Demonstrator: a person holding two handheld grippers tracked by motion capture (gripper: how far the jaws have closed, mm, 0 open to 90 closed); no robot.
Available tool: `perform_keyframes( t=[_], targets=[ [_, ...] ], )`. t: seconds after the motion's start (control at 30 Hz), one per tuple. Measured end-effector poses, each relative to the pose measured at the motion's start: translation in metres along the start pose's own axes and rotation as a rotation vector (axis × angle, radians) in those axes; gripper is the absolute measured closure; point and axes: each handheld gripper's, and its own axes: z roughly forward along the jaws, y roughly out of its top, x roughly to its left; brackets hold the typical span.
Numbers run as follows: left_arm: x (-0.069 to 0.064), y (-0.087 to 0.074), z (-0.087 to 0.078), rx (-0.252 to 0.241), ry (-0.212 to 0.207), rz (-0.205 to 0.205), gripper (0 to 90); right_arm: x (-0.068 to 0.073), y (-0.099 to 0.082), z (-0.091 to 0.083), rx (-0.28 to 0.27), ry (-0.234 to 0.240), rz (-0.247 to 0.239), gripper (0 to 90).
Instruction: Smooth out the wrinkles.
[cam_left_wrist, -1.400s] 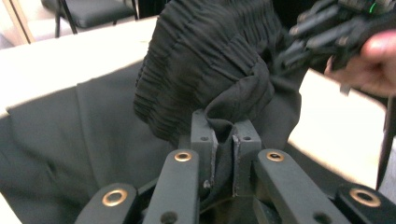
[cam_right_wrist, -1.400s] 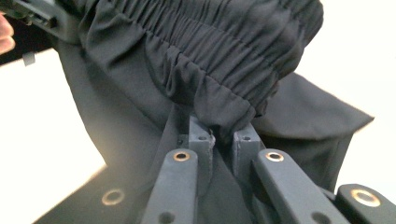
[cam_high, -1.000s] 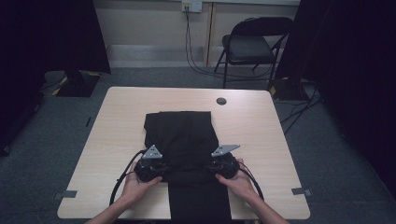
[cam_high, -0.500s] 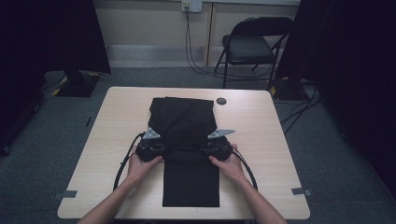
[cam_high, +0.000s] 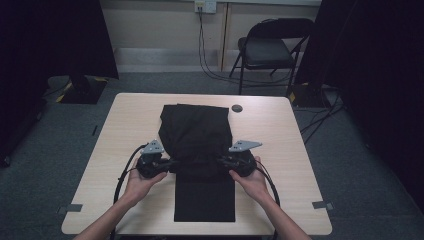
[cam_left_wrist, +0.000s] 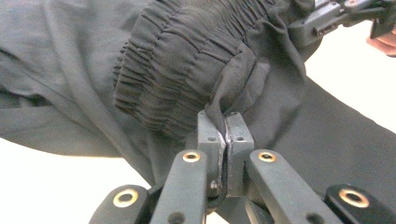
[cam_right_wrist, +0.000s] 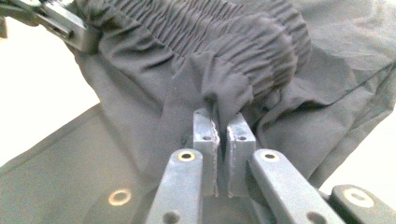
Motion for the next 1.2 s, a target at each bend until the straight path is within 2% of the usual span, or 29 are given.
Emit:
perform_keyframes(
  t=[0.03, 0.07, 0.13, 0.17, 0.2, 0.27, 0.33, 0.4, 0.43, 0.47, 0.53, 0.6, 0.67, 0.73, 0.77, 0.8, 0.87, 0.9, 0.97, 1.03, 1.1, 1.17, 1.2],
  targets=[
    [-0.001, -0.003, -0.001, 0.009, -0.012, -0.002, 87.3, 0.004, -0.004, -0.002, 0.010, 0.000, -0.014, 82.1],
    [-0.004, -0.009, -0.001, 0.042, -0.019, 0.011, 86.8, 0.005, -0.008, -0.002, 0.026, 0.003, -0.015, 81.7],
    [-0.005, -0.018, 0.001, 0.092, -0.010, 0.022, 85.6, 0.007, -0.021, 0.001, 0.084, 0.015, -0.019, 80.4],
    [-0.005, -0.023, 0.003, 0.115, -0.018, 0.015, 84.3, 0.009, -0.032, 0.004, 0.141, 0.023, -0.025, 78.6],
    [-0.005, -0.026, 0.003, 0.118, -0.023, 0.014, 84.3, 0.009, -0.032, 0.004, 0.141, 0.023, -0.025, 78.6],
    [-0.005, -0.025, 0.000, 0.111, -0.035, -0.007, 77.8, 0.011, -0.035, 0.005, 0.165, 0.022, -0.033, 71.3],
    [-0.004, -0.022, -0.006, 0.082, -0.039, -0.018, 70.9, 0.012, -0.033, -0.001, 0.141, 0.018, -0.027, 62.3],
    [-0.001, -0.019, -0.014, 0.046, -0.039, -0.021, 67.9, 0.010, -0.028, -0.012, 0.087, 0.007, -0.009, 54.9],
    [0.001, -0.018, -0.017, 0.024, -0.045, -0.034, 66.7, 0.008, -0.026, -0.017, 0.056, -0.011, 0.002, 54.6],
    [0.004, -0.017, -0.019, -0.002, -0.047, -0.059, 65.6, 0.004, -0.022, -0.021, 0.031, -0.011, 0.012, 55.1],
    [0.011, -0.013, -0.023, -0.033, -0.031, -0.077, 66.4, -0.006, -0.016, -0.027, -0.014, -0.036, 0.036, 57.4],
    [0.019, -0.008, -0.026, -0.058, 0.002, -0.088, 69.1, -0.015, -0.009, -0.026, -0.036, -0.070, 0.050, 61.3],
    [0.028, -0.004, -0.021, -0.046, 0.071, -0.091, 71.2, -0.024, -0.003, -0.015, -0.017, -0.106, 0.053, 63.5],
    [0.041, -0.004, -0.009, 0.007, 0.148, -0.098, 71.2, -0.031, 0.003, 0.003, 0.011, -0.137, 0.055, 63.2],
    [0.047, -0.005, -0.002, 0.042, 0.200, -0.094, 71.2, -0.035, 0.005, 0.013, 0.025, -0.155, 0.054, 62.7],
    [0.055, -0.007, 0.008, 0.063, 0.233, -0.117, 71.1, -0.038, 0.007, 0.023, 0.039, -0.178, 0.054, 59.8],
    [0.062, -0.011, 0.019, 0.056, 0.219, -0.168, 68.5, -0.043, 0.009, 0.039, 0.061, -0.203, 0.062, 56.6],
    [0.062, -0.011, 0.023, 0.041, 0.199, -0.171, 66.2, -0.044, 0.009, 0.045, 0.067, -0.215, 0.074, 56.5],
    [0.059, -0.010, 0.028, 0.052, 0.188, -0.148, 63.1, -0.046, 0.007, 0.053, 0.075, -0.218, 0.089, 56.1],
    [0.053, -0.009, 0.028, 0.069, 0.157, -0.146, 62.6, -0.044, 0.005, 0.054, 0.080, -0.192, 0.089, 57.5],
    [0.047, -0.009, 0.022, 0.058, 0.134, -0.121, 61.2, -0.040, 0.003, 0.049, 0.069, -0.148, 0.086, 58.5],
    [0.041, -0.008, 0.013, 0.044, 0.085, -0.125, 59.1, -0.036, 0.001, 0.040, 0.068, -0.100, 0.079, 58.2],
    [0.035, -0.008, 0.010, 0.042, 0.077, -0.108, 58.2, -0.032, -0.001, 0.035, 0.073, -0.087, 0.068, 58.8]
  ],
)
